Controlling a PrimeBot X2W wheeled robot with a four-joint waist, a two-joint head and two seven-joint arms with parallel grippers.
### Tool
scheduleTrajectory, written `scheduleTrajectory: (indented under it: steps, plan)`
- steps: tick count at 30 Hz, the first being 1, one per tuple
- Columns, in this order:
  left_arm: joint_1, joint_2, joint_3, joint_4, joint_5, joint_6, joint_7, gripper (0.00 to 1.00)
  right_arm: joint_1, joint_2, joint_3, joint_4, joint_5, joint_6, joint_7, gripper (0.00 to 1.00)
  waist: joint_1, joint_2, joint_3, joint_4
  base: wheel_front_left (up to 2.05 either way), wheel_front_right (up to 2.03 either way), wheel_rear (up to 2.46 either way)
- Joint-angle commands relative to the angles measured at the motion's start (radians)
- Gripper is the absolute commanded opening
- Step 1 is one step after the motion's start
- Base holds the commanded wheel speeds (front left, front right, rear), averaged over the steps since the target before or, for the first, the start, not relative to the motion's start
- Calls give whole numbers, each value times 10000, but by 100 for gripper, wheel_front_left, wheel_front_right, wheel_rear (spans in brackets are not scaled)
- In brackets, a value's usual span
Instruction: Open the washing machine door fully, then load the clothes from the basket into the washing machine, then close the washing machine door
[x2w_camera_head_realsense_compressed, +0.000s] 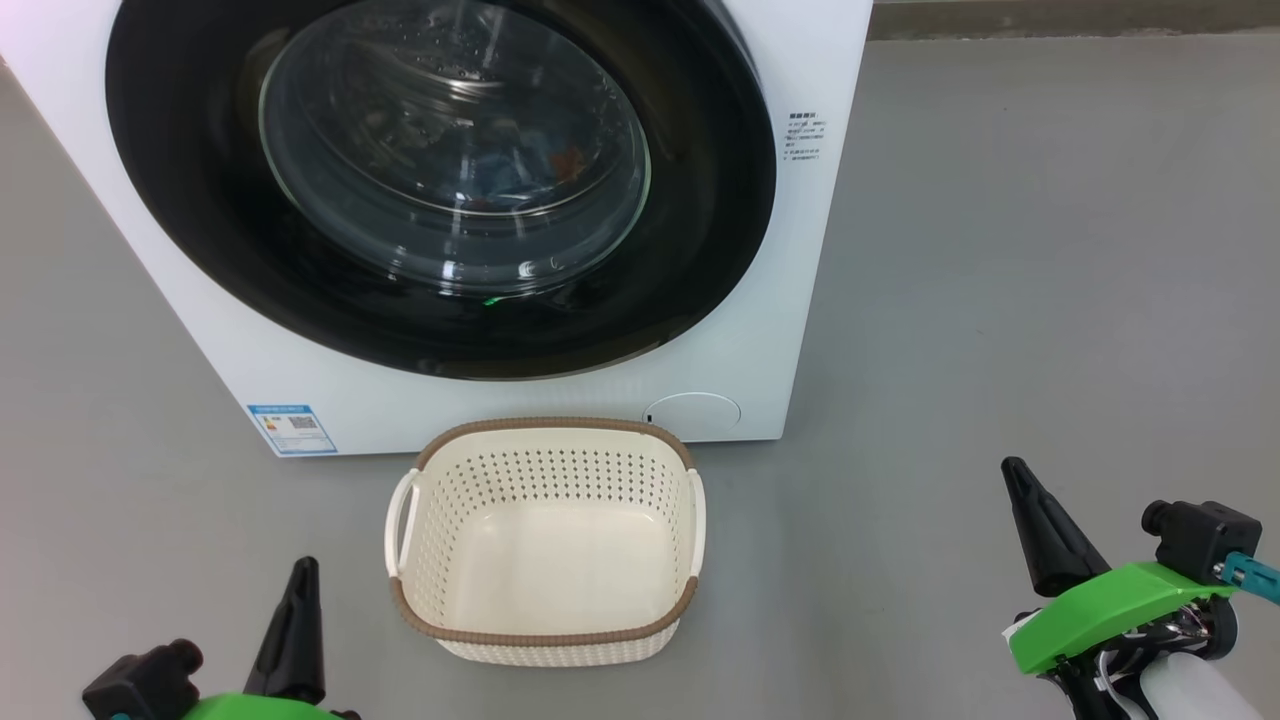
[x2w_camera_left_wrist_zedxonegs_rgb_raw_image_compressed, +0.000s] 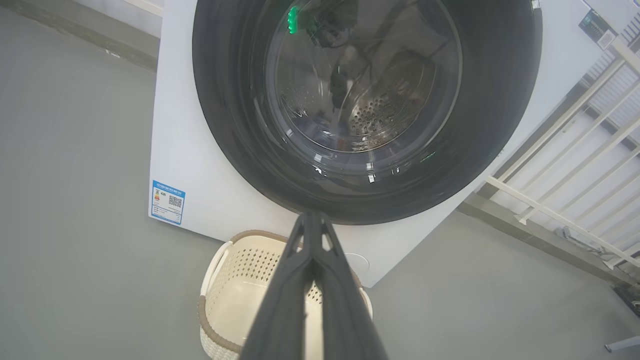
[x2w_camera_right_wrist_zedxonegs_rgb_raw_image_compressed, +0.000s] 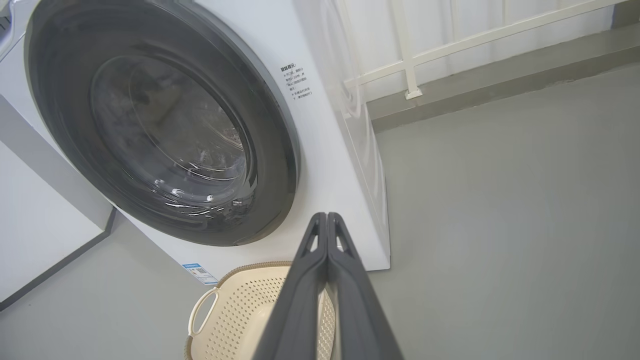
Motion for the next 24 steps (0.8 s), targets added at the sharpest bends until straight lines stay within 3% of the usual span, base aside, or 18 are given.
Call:
scheduleTrajectory:
  steps: [1,24]
  plan:
    - [-249,96,214,-255,-256,-63,85,0,-213,-72,-157,-286,270,-4,59,0,-1,0,-5,2,0,0,0]
    - [-274,-201,771,-355,-2202,-163,755,0,-34,372,-861,-542,2278,-9,747,0,-1,0,-63,20,0,0,0]
